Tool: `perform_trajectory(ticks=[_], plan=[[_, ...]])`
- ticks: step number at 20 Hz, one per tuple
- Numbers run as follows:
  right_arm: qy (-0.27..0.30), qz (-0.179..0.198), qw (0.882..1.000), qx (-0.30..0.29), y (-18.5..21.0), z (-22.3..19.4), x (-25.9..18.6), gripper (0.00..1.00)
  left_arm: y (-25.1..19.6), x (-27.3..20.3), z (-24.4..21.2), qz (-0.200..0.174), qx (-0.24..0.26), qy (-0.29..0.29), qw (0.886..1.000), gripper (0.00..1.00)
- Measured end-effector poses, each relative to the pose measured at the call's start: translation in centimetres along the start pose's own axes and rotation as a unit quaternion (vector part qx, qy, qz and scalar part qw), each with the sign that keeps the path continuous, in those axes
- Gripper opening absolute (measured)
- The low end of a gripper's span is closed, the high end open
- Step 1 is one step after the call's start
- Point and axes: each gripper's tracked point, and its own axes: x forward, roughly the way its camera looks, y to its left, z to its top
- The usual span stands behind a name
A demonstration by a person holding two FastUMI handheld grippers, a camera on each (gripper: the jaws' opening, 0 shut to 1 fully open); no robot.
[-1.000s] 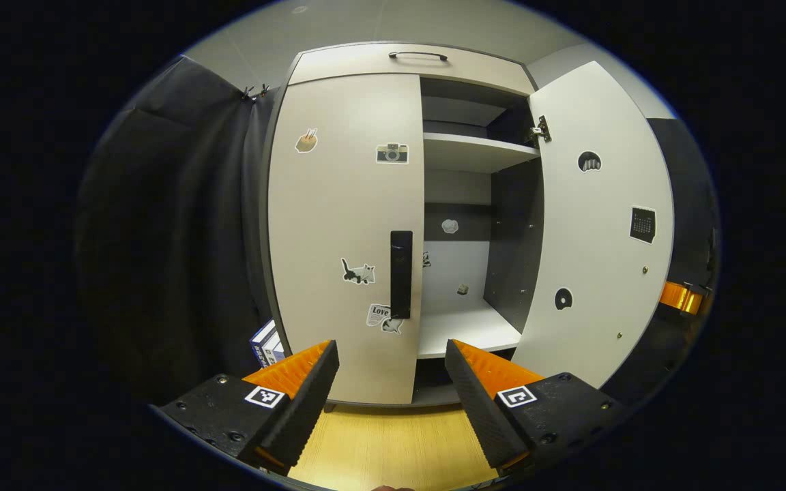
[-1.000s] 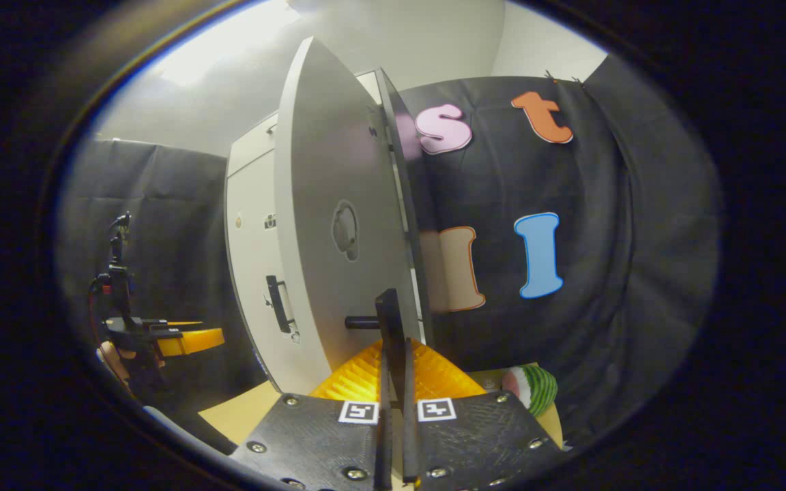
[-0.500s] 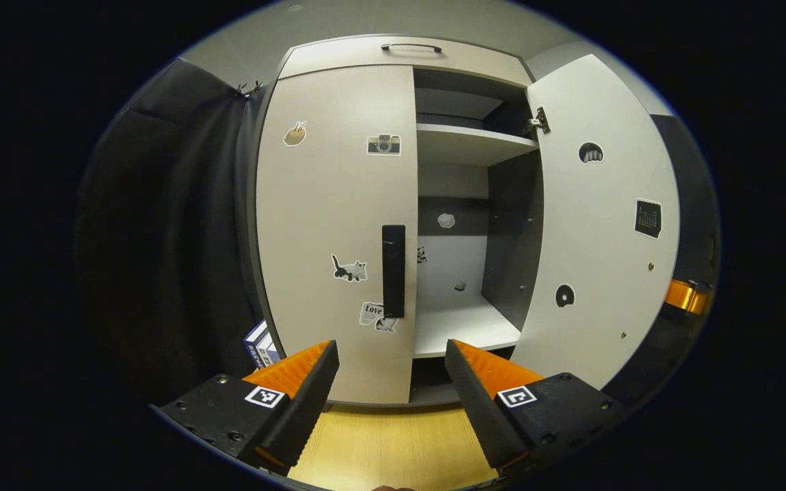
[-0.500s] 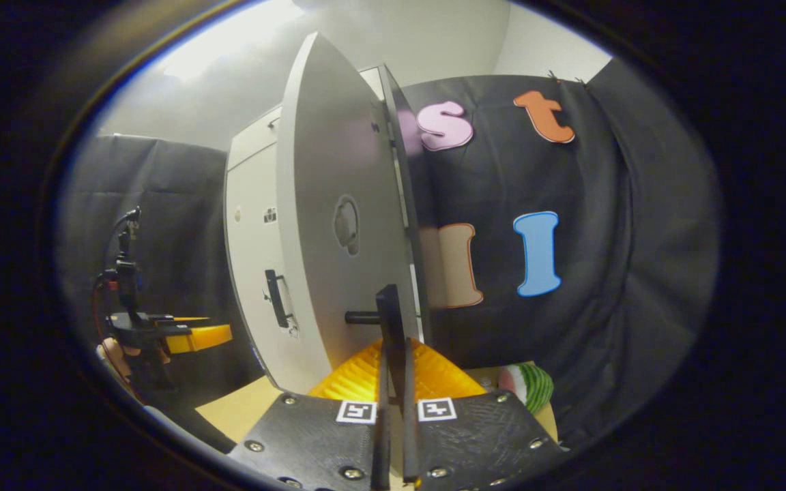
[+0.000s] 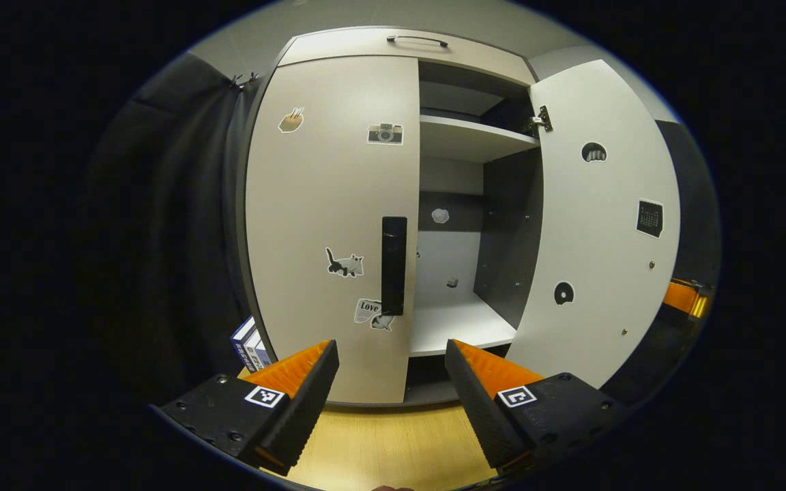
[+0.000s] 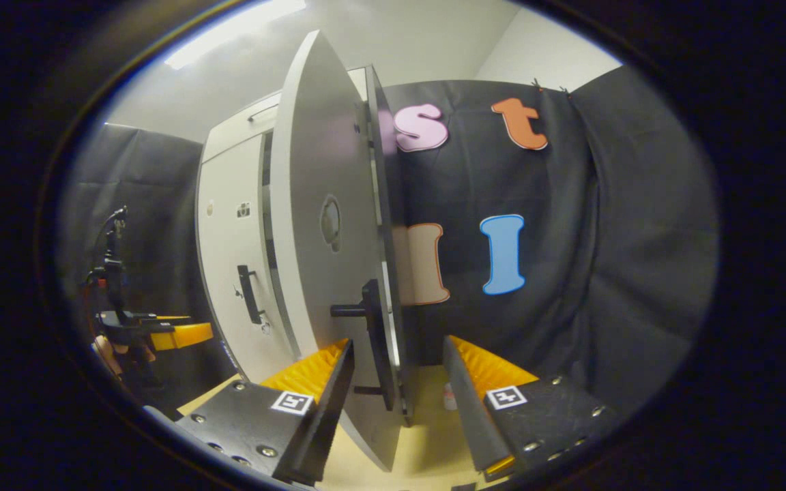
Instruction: Open the right door of the double-door shoe cabinet with the right hand, and open the left door with the left hand.
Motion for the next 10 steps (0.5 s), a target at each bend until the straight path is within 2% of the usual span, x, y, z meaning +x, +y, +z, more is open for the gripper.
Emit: perform_trajectory(ticks=[2, 3, 4, 10], plan=[[-0.001, -0.01, 1.0, 0.006, 0.3, -0.1, -0.7, 0.79, 0.4, 0.3, 0.0, -0.005, -0.002, 0.001, 1.0, 0.98], [-0.003, -0.016, 1.0, 0.009, 0.3, 0.0, -1.2, 0.71, 0.6, 0.5, -0.1, -0.008, -0.002, 0.001, 1.0, 0.98], [-0.005, -0.024, 1.0, 0.009, 0.4, 0.0, -1.5, 0.79, 0.8, 0.8, 0.1, -0.011, -0.002, -0.001, 1.0, 0.98], [-0.014, -0.065, 0.998, -0.004, 1.3, 0.3, -3.8, 0.79, 1.9, 3.4, 1.5, -0.026, 0.01, -0.013, 1.0, 0.98]])
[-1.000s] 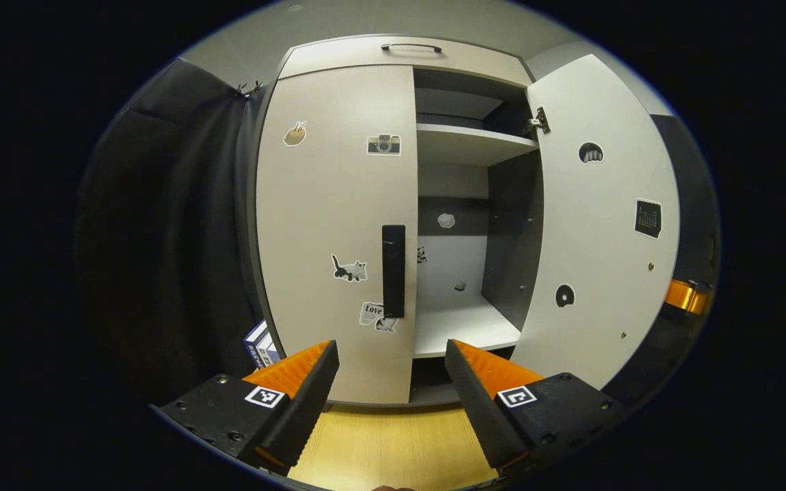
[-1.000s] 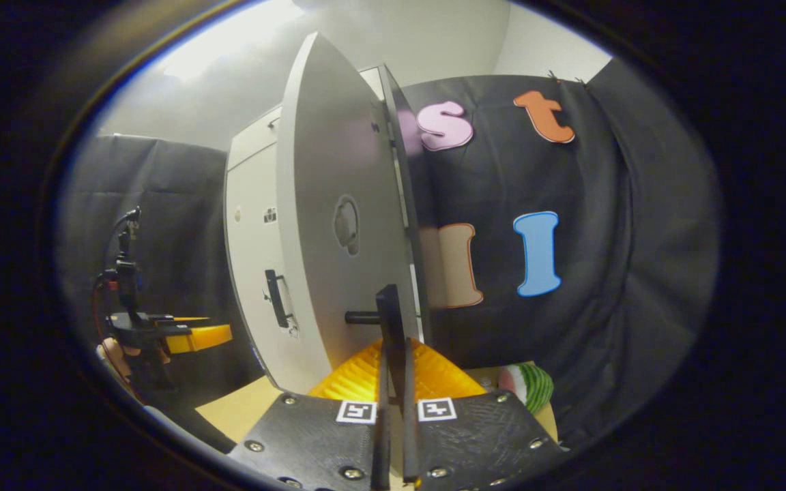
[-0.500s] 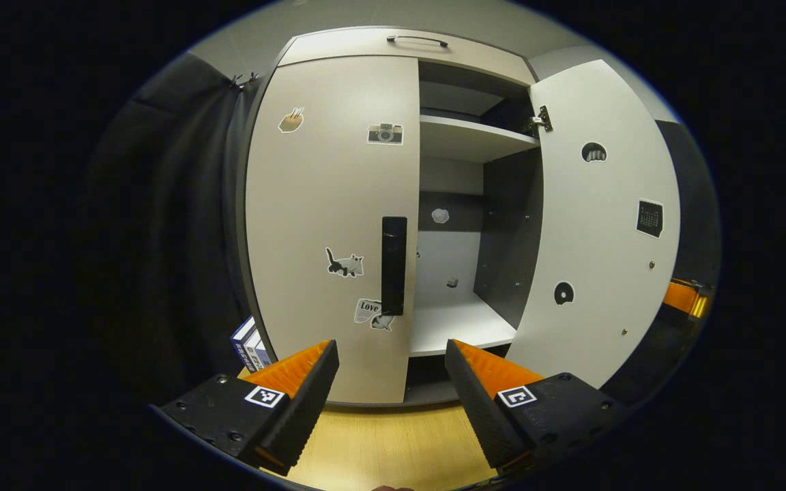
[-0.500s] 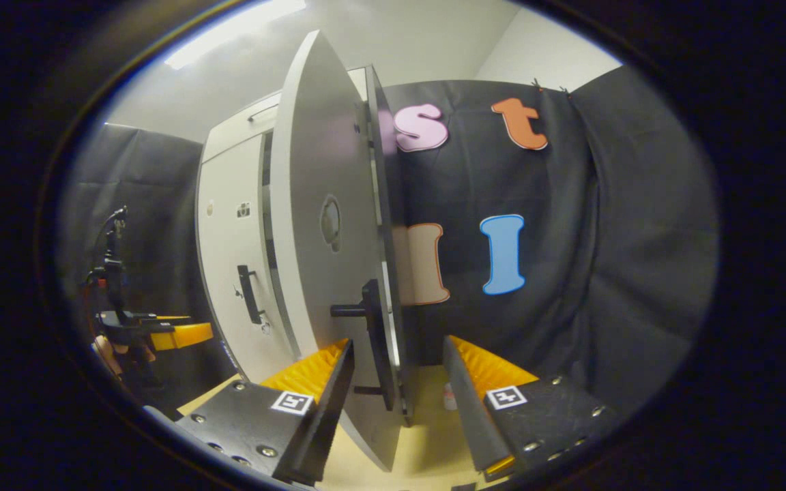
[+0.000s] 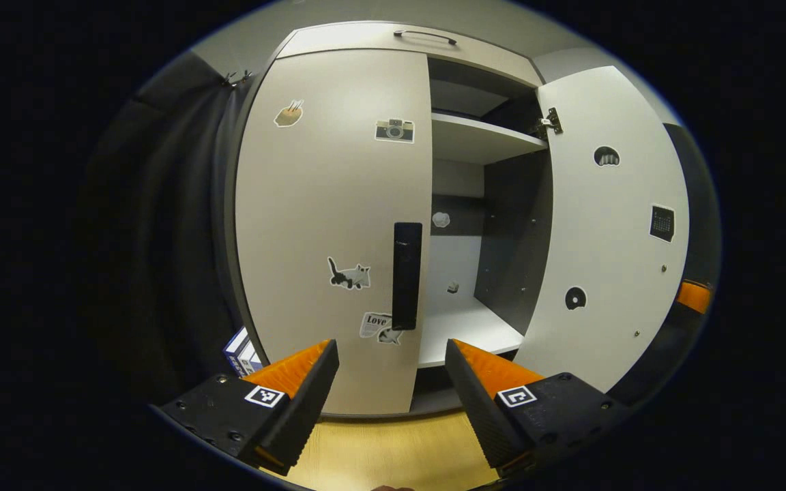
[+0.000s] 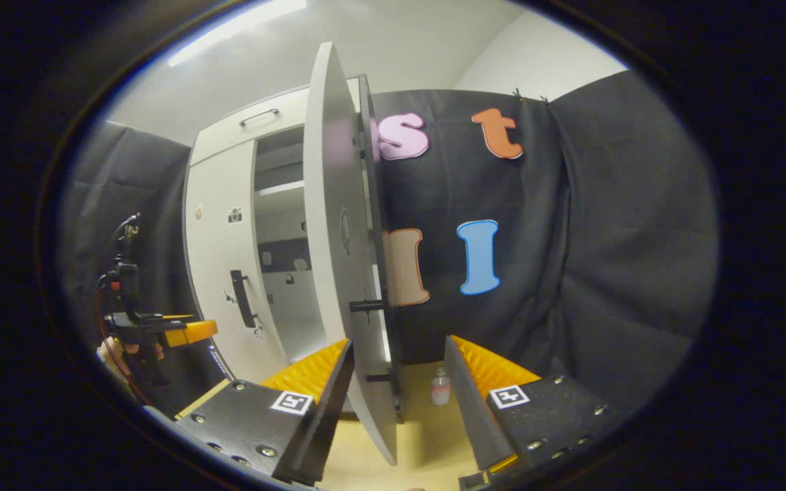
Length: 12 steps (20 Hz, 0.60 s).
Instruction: Open the right door of the double-door shoe cabinet with the right hand, and open the left door with the left hand.
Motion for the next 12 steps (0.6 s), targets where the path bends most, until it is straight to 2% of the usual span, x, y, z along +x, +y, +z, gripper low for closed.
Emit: perform_trajectory(ticks=[12], plan=[[-0.003, -0.105, 0.994, 0.009, -2.3, -1.1, -4.4, 0.79, 0.0, 7.2, 3.1, -0.013, 0.04, -0.035, 0.999, 0.98]])
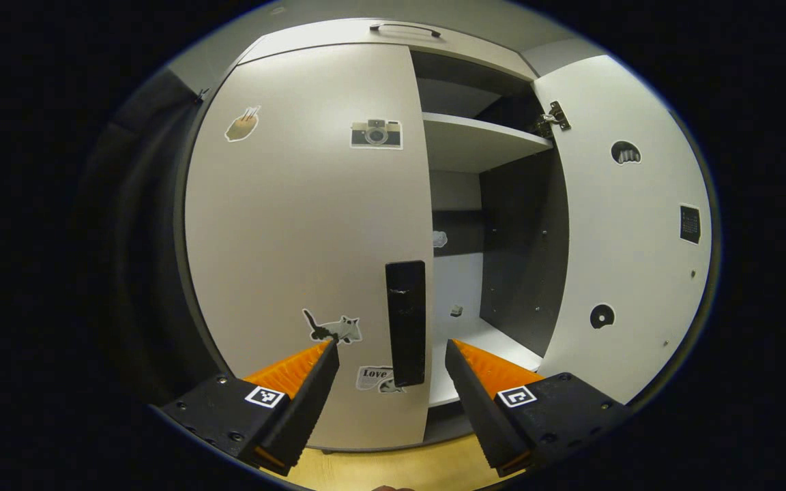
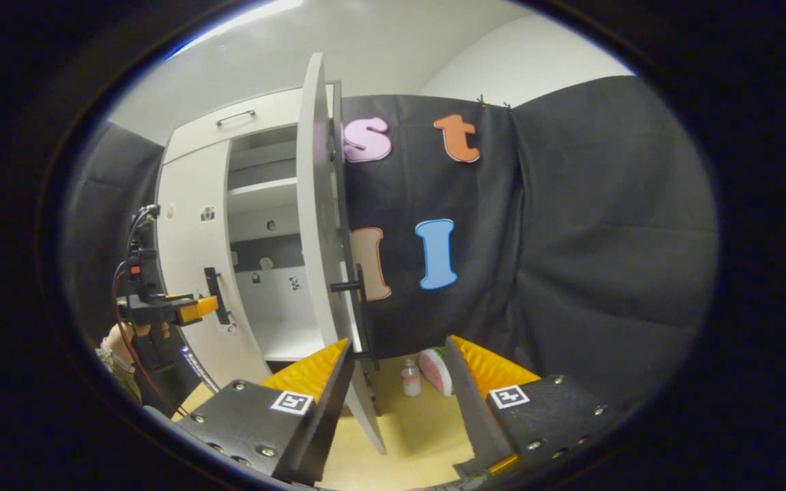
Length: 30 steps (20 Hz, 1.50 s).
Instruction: Open the right door of the double-door shoe cabinet with the right hand, and open the left door with the left hand.
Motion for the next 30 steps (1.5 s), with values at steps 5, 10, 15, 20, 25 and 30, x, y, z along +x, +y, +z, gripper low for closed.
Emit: perform_trajectory(ticks=[5, 10, 15, 20, 25, 30], plan=[[0.0, -0.037, 0.999, 0.005, -2.3, -0.1, -1.1, 0.79, 0.7, 2.2, 0.4, 0.032, 0.012, -0.014, 0.999, 0.97], [0.007, -0.053, 0.998, 0.024, -3.4, -0.8, -0.6, 0.79, 1.2, 4.0, -0.1, 0.052, 0.022, -0.006, 0.998, 0.95], [0.015, -0.057, 0.998, 0.019, -3.7, -1.4, 0.3, 0.79, 1.5, 4.5, -0.2, 0.083, 0.03, -0.009, 0.996, 0.89], [0.02, -0.053, 0.998, 0.021, -3.9, -1.6, 0.9, 0.79, 0.8, 4.9, -0.3, 0.09, 0.031, -0.018, 0.995, 0.81], [0.03, -0.046, 0.998, 0.017, -4.3, -2.1, 0.7, 0.79, -0.5, 5.1, -0.4, 0.089, 0.027, -0.013, 0.996, 0.45], [0.037, -0.041, 0.998, 0.003, -5.0, -2.3, -0.2, 0.79, -0.6, 4.9, -0.5, 0.061, -0.017, -0.003, 0.998, 0.3]])
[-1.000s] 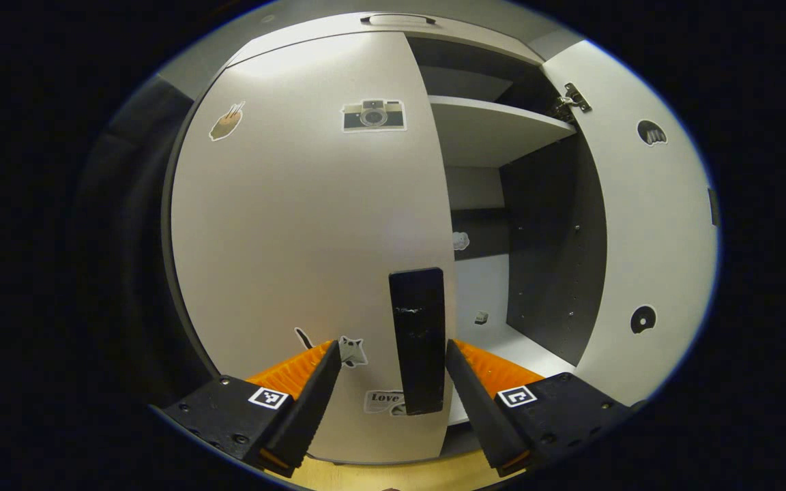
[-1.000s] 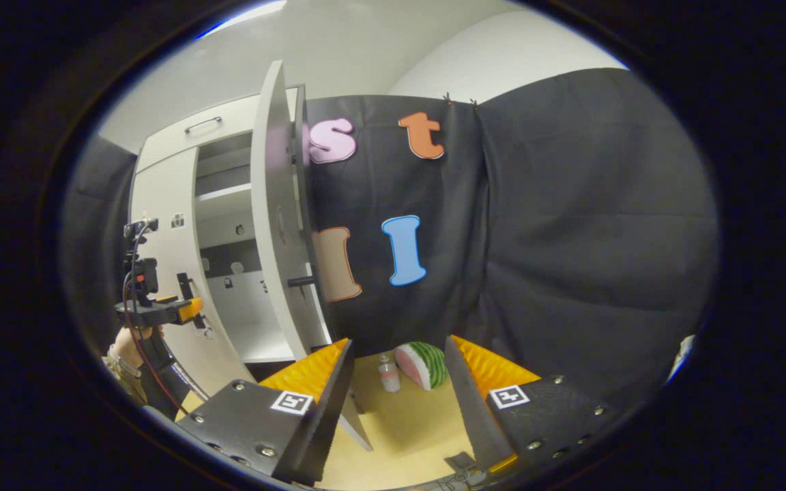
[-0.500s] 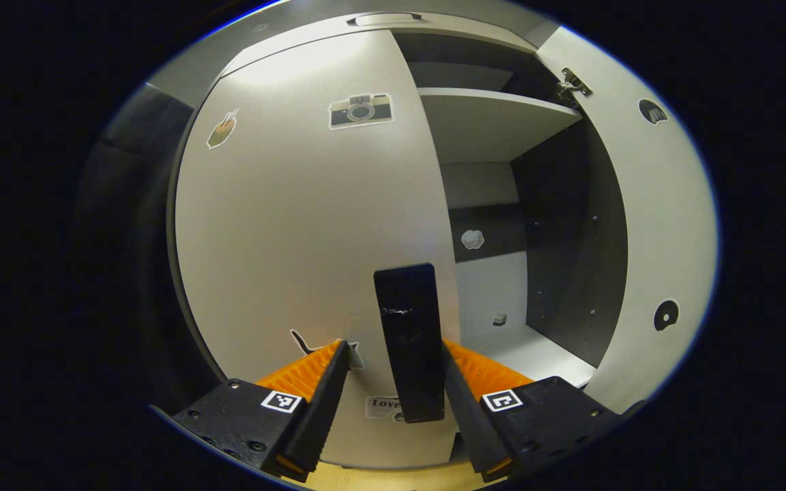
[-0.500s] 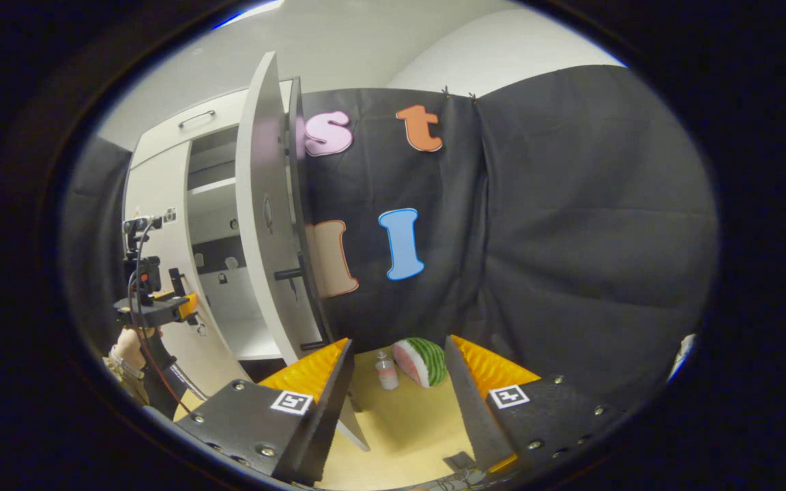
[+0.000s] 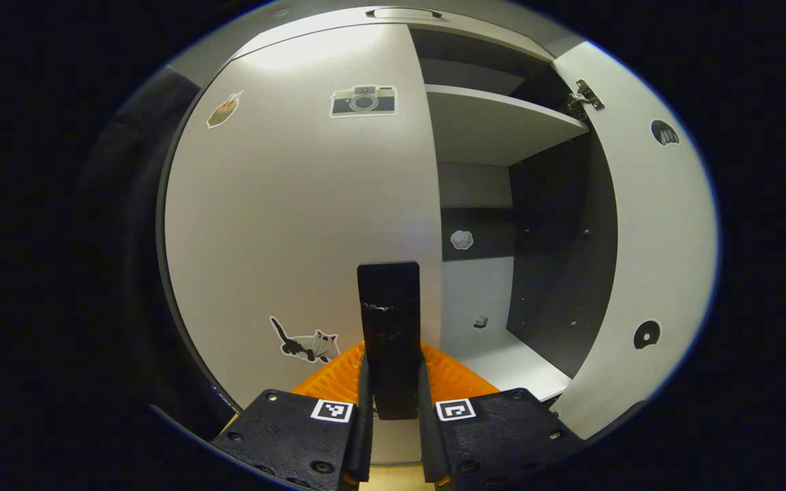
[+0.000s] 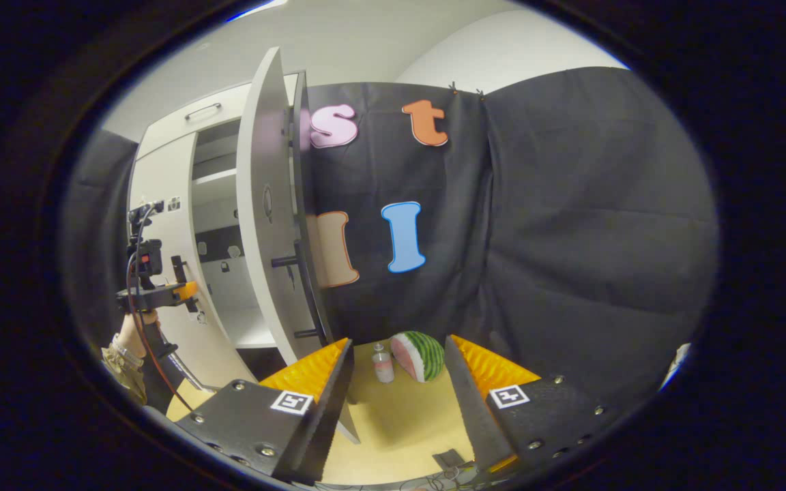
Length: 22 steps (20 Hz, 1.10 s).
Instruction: Open the right door of the double-door shoe cabinet with the right hand, and open the left door with the left hand.
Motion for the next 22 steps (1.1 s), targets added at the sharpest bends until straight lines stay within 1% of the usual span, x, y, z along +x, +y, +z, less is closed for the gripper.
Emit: perform_trajectory(ticks=[2, 4, 10, 13, 17, 18, 20, 21, 22], plan=[[0.002, 0.006, 1.0, 0.0, -0.2, 0.0, -0.4, 0.79, 0.0, -0.2, -0.1, 0.001, 0.011, 0.003, 1.0, 0.27], [0.002, 0.007, 1.0, -0.001, -0.4, 0.0, -0.8, 0.79, 0.0, -0.4, -0.1, -0.004, 0.004, 0.003, 1.0, 0.23], [0.006, 0.031, 0.999, 0.006, -0.2, -0.1, -1.0, 0.79, 0.1, -2.4, -0.2, -0.035, 0.0, -0.004, 0.999, 0.22], [0.011, 0.053, 0.999, 0.004, 0.7, -0.1, -0.9, 0.79, 0.0, -3.9, -0.5, -0.058, -0.005, -0.004, 0.998, 0.22], [0.011, 0.081, 0.997, -0.001, 3.1, -0.2, -0.8, 0.79, 0.8, -5.9, -0.6, -0.077, 0.002, -0.003, 0.997, 0.22], [0.012, 0.087, 0.996, -0.003, 3.7, -0.3, -0.9, 0.72, 1.1, -6.4, -0.6, -0.081, 0.002, -0.004, 0.997, 0.23], [0.014, 0.095, 0.995, -0.012, 4.3, -0.6, -1.0, 0.71, 1.5, -7.2, -0.8, -0.089, 0.003, -0.003, 0.996, 0.22], [0.015, 0.097, 0.995, -0.016, 4.6, -0.7, -1.2, 0.79, 1.6, -7.9, -0.9, -0.093, 0.002, -0.002, 0.996, 0.22], [0.016, 0.099, 0.995, -0.018, 4.7, -0.8, -1.4, 0.79, 1.8, -8.3, -0.9, -0.098, 0.003, -0.003, 0.995, 0.22]])
